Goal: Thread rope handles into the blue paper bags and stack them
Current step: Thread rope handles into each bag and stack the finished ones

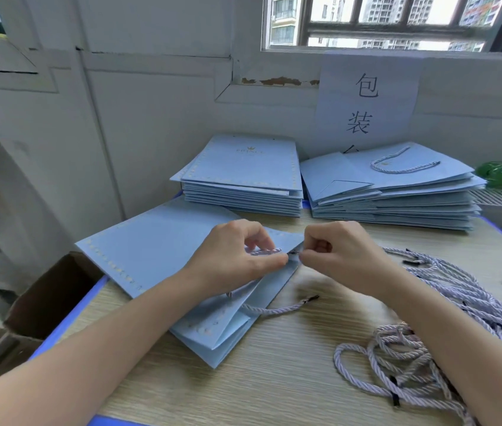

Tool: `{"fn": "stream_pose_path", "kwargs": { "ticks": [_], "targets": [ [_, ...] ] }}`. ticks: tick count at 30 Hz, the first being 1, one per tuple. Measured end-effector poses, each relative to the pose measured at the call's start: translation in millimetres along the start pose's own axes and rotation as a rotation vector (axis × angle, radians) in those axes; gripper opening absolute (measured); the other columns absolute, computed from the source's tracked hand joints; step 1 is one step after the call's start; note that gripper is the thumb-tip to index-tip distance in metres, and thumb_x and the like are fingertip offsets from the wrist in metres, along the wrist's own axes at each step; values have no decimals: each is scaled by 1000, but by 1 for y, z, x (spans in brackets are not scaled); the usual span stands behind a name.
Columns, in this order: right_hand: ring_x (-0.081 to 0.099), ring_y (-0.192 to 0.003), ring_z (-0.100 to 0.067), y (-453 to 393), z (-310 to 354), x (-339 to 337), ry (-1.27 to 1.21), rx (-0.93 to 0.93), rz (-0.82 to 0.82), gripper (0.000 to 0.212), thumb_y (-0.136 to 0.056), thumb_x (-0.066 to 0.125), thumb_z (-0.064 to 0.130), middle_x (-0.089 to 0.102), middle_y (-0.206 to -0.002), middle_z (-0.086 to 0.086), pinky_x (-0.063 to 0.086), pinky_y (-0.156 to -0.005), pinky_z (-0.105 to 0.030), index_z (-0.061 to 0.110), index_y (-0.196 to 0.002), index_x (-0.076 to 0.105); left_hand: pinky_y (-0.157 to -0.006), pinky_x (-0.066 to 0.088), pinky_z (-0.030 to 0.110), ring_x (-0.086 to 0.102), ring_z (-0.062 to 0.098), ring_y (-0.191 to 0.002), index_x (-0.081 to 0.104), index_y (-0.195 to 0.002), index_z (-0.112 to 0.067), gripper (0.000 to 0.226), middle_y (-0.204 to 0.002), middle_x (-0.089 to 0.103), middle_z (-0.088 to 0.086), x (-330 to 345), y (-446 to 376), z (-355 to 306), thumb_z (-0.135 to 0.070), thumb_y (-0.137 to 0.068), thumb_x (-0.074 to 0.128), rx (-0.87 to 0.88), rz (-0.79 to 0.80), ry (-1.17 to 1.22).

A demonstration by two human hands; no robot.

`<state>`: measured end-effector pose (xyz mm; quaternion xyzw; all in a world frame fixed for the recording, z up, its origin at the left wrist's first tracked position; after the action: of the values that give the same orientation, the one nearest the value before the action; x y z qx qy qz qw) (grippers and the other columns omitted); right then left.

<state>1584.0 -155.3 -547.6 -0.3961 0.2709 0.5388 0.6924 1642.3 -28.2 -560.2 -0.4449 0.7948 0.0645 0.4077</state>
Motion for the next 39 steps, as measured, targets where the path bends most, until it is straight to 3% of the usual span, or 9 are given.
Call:
{"fn": "stream_pose_path", "kwargs": {
  "ticks": [3,9,15,18,20,24,28,33,39],
  "targets": [
    [34,-49,-7,-2,-15,-24,18,53,-85,23,-76,63,11,44,-52,-1,27,-49,-24,2,-58,51,-75,37,12,54,5,-93,62,-84,-24,21,-92,61,-10,3,0,-2,-41,-78,72,35,21,-42],
    [47,-62,-21,-3,-49,-39,255,219,-167,28,-80,61,22,51,-60,-1,33,-55,-29,13,-57,48,-93,33,17,42,-1,-111,56,-103,-32,50,-113,51,-15,15,8,-6,-67,-69,66,133,269,-123],
    [56,-64,-25,-5,-46,-40,210,162,-184,34,-87,61,30,57,-61,-3,39,-58,-29,11,-61,54,-114,-13,27,-19,-17,-134,5,-146,-49,103,-152,-10,-33,33,30,2,-67,-65,66,183,720,-280],
    [61,-78,-8,-4,-21,-25,-31,4,-30,13,-87,61,16,65,-78,12,44,-70,-21,24,-80,69,-112,-23,31,-30,-16,-130,-7,-147,-46,116,-152,-22,-28,38,30,5,-67,-61,67,196,766,-346],
    [59,-95,3,-1,-8,-5,-124,-87,156,32,-87,57,7,66,-100,19,45,-83,-16,36,-94,69,-111,-24,30,-31,-16,-129,-9,-148,-43,122,-152,-24,-27,38,30,4,-69,-56,68,213,776,-361],
    [52,-113,3,-1,-10,12,52,-154,280,48,-86,48,-2,58,-123,23,37,-96,-12,36,-107,67,-121,4,33,-3,-8,-140,19,-148,-42,107,-153,5,-28,32,26,-4,-60,-61,78,236,604,-221],
    [51,-116,-1,-8,-25,-1,159,-88,193,47,-86,44,-4,59,-125,18,31,-87,-1,28,-107,69,-106,29,14,37,-8,-123,55,-125,-36,65,-128,40,-23,17,24,-24,-50,-67,80,356,358,-96],
    [51,-119,-4,-6,-44,-13,62,13,141,54,-79,40,-11,60,-123,16,34,-89,-6,31,-99,67,-104,31,15,38,-8,-123,58,-119,-38,65,-127,41,-24,21,28,-21,-57,-61,80,404,411,-165],
    [49,-120,-6,1,-38,-11,-117,37,276,51,-70,47,13,48,-135,20,39,-101,-31,44,-107,64,-61,34,19,40,3,-63,65,-76,-15,36,-68,48,-10,-17,44,-64,-50,-76,71,812,-228,-312]
  ]
}}
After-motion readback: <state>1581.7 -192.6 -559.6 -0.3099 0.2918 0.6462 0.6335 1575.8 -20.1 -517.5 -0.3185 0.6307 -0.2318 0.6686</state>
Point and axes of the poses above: each hand's wrist, its own y-axis away from the middle knuckle, its own x-axis out of the palm, z = x × y, the point moved 8 cm from there along -y, towards the middle knuckle
